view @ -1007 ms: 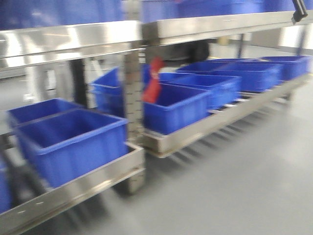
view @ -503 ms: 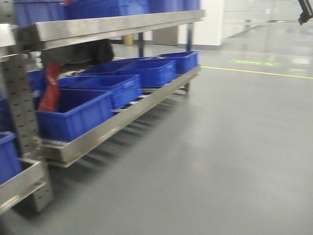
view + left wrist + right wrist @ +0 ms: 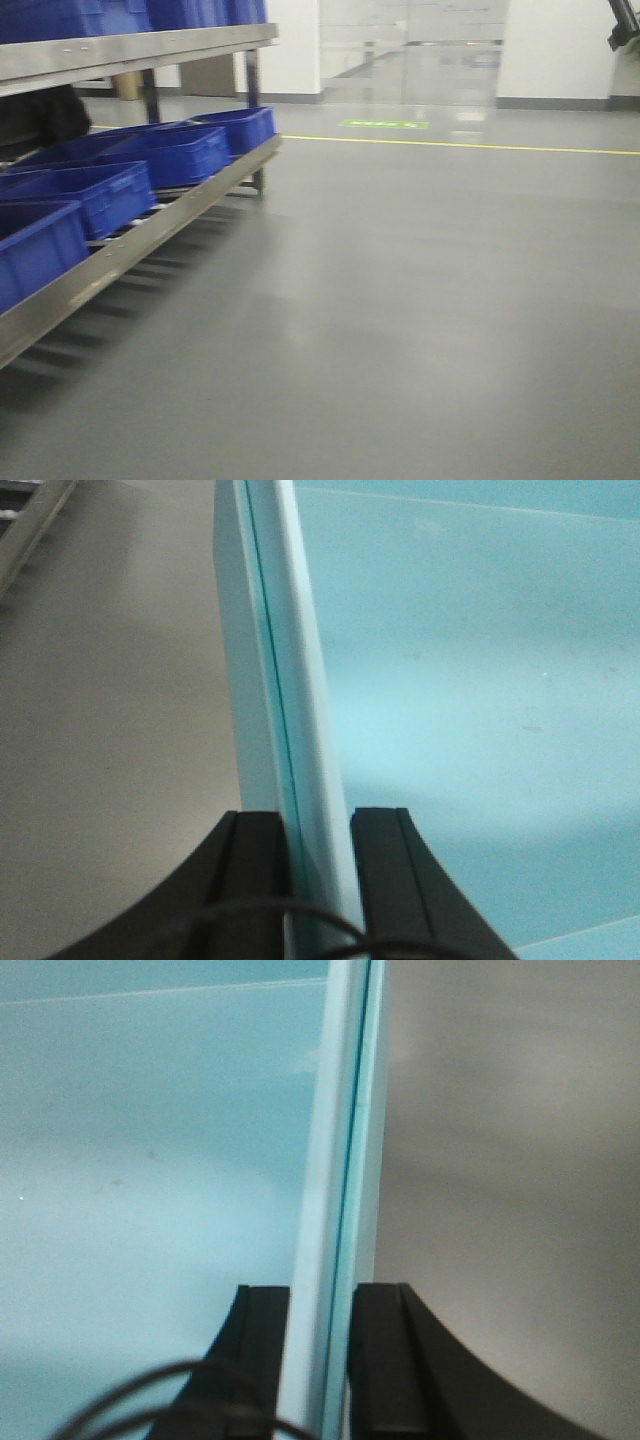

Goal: Move two blue bins to right shelf middle
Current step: 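Drive across the floor past the red table carrying the teal bin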

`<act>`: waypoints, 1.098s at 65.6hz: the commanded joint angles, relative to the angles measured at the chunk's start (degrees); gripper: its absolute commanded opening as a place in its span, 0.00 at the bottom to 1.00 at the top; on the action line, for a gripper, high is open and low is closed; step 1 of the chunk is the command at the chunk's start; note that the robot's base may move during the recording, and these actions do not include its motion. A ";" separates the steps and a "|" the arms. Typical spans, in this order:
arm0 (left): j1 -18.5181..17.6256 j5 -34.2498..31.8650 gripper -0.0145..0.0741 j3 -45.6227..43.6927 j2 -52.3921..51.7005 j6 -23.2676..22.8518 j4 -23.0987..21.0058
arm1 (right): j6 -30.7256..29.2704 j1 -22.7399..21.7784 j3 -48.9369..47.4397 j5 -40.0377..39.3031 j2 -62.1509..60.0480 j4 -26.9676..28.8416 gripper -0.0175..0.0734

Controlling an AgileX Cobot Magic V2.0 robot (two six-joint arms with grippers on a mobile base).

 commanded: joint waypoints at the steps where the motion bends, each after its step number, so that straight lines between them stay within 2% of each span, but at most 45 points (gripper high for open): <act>1: -1.78 -4.52 0.04 -1.25 -1.06 0.69 -17.21 | 0.09 1.53 -0.65 -9.24 -0.54 7.98 0.02; 72: -1.78 -4.52 0.04 -1.25 -1.06 0.69 -17.21 | 0.09 1.53 -0.65 -9.24 -0.54 7.98 0.02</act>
